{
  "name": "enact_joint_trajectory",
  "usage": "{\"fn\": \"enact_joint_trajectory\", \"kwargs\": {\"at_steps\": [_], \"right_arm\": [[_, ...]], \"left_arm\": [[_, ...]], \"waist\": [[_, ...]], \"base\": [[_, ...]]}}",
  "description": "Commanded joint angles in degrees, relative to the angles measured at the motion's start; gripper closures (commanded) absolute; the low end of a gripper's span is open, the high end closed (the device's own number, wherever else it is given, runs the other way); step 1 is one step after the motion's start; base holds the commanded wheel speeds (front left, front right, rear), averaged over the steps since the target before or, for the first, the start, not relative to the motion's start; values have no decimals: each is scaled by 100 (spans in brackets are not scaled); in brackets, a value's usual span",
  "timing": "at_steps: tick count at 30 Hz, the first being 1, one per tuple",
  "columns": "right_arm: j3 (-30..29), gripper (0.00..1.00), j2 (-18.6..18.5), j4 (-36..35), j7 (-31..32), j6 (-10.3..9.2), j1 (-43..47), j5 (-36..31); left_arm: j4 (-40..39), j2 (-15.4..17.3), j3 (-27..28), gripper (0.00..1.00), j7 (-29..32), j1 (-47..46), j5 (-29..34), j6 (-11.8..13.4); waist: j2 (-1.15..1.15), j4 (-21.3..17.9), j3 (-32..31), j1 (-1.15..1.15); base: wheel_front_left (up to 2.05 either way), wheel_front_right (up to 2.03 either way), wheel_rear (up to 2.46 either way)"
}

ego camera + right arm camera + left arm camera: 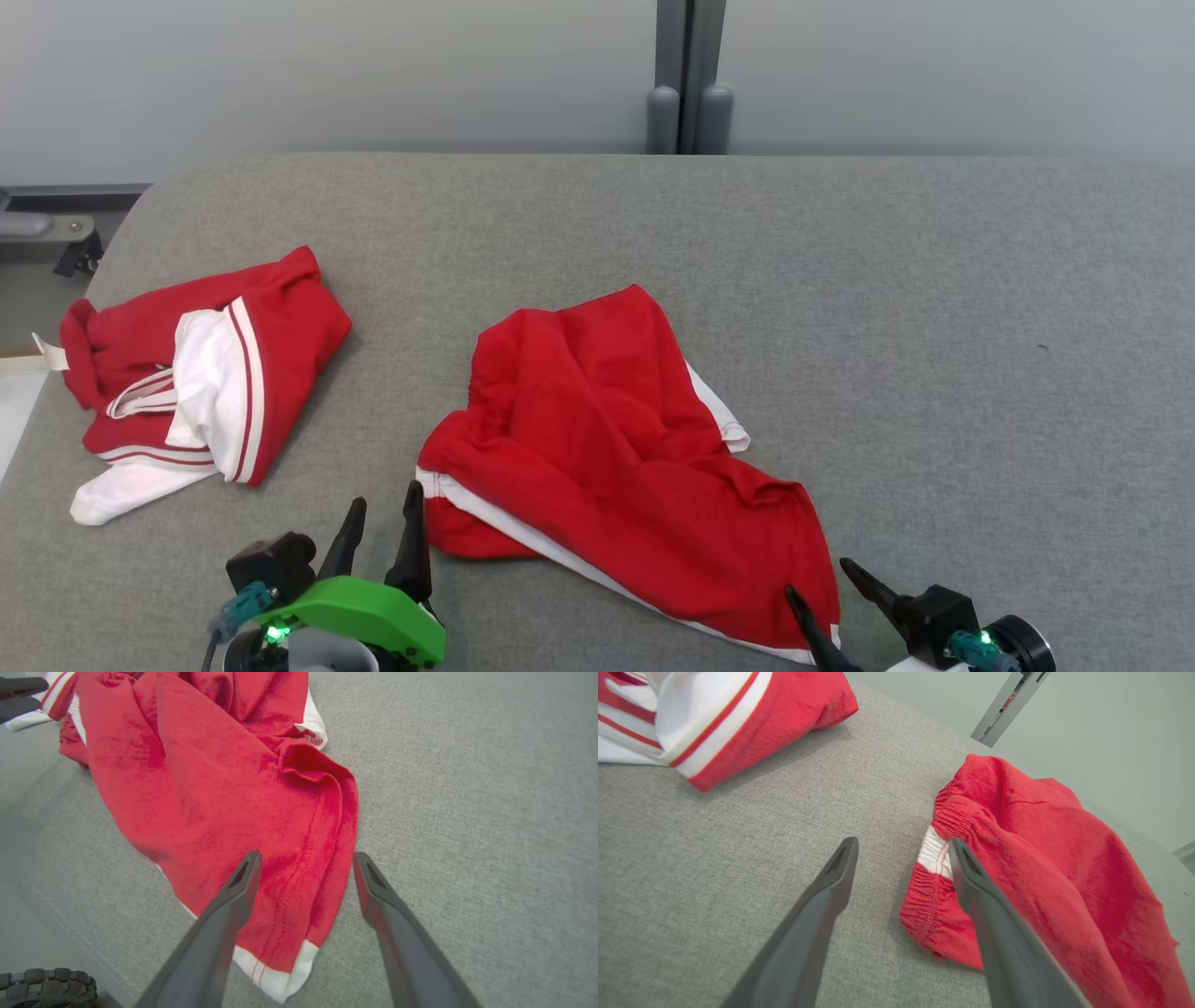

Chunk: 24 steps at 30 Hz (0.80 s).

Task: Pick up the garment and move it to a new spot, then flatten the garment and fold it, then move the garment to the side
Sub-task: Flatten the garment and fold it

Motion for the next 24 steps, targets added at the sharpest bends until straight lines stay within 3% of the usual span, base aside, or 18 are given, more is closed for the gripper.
{"fn": "enact_joint_trajectory", "kwargs": {"at_steps": [1,8,11,16,17,21,22,23,24], "right_arm": [[15,0,8,94,-12,-8,-86,83],[161,0,88,586,-11,-8,-372,293],[151,27,103,765,-6,-8,-447,344],[30,32,107,908,-6,-8,-484,330],[-7,42,111,927,-5,-8,-493,332],[-83,60,131,958,-5,-8,-521,297],[-92,70,136,965,-5,-8,-533,291],[-99,99,146,967,-5,-8,-548,283],[-104,100,155,946,-5,-8,-570,275]], "left_arm": [[1,-9,66,0,-3,82,100,-41],[68,-101,218,0,-3,49,341,-152],[96,-137,257,0,-2,36,430,-177],[105,-165,309,0,-3,39,499,-208],[94,-169,319,0,-3,37,508,-217],[64,-188,326,0,-3,0,546,-239],[60,-192,322,0,-3,-12,555,-237],[56,-199,315,0,-3,-31,565,-240],[53,-203,308,0,-3,-50,567,-241]], "waist": [[0,41,16,0],[0,175,91,0],[0,216,107,0],[0,229,121,0],[0,226,128,0],[0,221,163,0],[0,223,174,0],[0,227,193,0],[0,233,211,0]], "base": [[0,0,0],[0,0,0],[0,0,0],[0,0,0],[0,0,0],[0,0,0],[0,0,0],[0,0,0],[0,0,0]]}}
